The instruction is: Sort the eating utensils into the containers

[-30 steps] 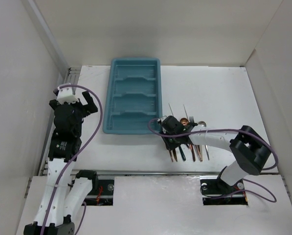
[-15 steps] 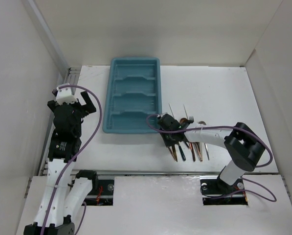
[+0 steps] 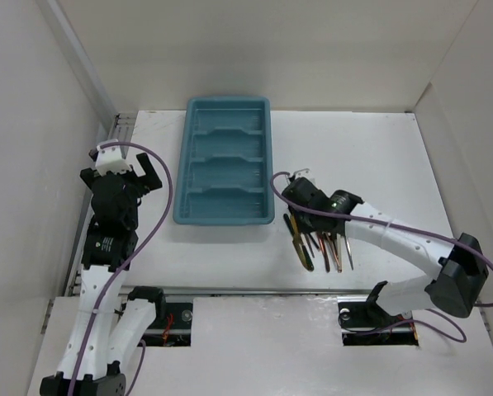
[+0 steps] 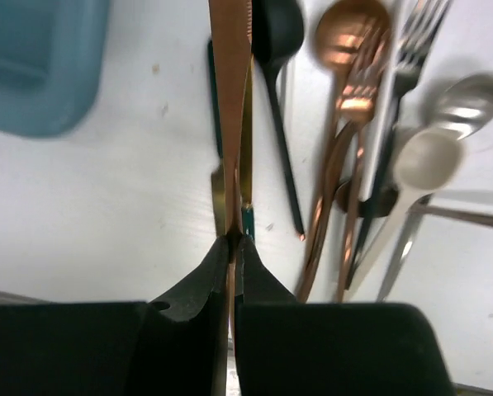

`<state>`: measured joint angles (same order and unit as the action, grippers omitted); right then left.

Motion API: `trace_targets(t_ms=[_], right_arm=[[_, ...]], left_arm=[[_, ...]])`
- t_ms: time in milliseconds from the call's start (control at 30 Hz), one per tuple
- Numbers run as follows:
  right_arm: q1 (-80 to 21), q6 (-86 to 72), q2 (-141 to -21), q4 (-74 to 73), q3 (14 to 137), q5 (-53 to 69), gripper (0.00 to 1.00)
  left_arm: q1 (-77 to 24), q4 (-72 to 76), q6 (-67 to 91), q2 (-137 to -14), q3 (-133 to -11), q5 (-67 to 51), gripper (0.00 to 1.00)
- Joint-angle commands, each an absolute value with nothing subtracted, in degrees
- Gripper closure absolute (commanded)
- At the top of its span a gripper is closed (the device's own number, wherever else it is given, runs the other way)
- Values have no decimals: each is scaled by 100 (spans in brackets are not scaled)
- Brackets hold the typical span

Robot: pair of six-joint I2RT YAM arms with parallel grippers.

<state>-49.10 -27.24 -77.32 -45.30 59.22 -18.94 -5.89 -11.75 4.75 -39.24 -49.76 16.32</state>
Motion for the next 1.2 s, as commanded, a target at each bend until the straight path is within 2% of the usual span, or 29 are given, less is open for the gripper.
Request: trace_targets(t_ms=[0,100,133,200,333,433,600,833,933,1033,1067,1100,1167], right_arm=[[-4817,-2507,-7681,-4869,6713,-2679,100],[-4816,-1385,-7865,-3880,7469,-2717,100],[-4816,-257,-7945,-3363,7584,-2437,100],[-4816,611,-8277,-2414,8145,-1655,100],[-4816,2421,-10110,-2425,9603,-310,100],[-4816,3012,-11105,-2959,10457,586,100],[-5027,3340,-11338,-2954,10144,853,100],[-5300,3454,-11030,-2813,9458,949,99],[-5300,3263,-10881,-2759,9325,678,74],[-5300,2684,-10698,-3111,9642,-60,61],[-5300,2507,-10540,-3111,9642,-244,47],[-5300,2322,-10321,-3007,9415,-525,0],[-5300,1753,-9556,-2857,8976,-667,0]], left_arm=[[-562,-809,413,-3964,-5133,1696,0],[-562,-739,413,-4016,-5081,1696,0],[-562,-738,361,-4017,-5080,1696,0],[-562,-668,360,-4078,-5080,1757,0],[-562,-615,299,-4140,-5132,1758,0],[-431,-615,237,-4140,-5133,1933,0],[-369,-668,176,-4140,-5186,2083,0],[-369,-483,176,-4192,-5019,2030,0],[-369,-378,176,-4245,-5019,1969,0],[-369,-316,123,-4359,-5019,1838,0],[-369,-316,123,-4359,-5019,1837,0],[-369,-316,123,-4359,-5019,1837,0],[-369,-316,123,-4359,-5019,1785,0]])
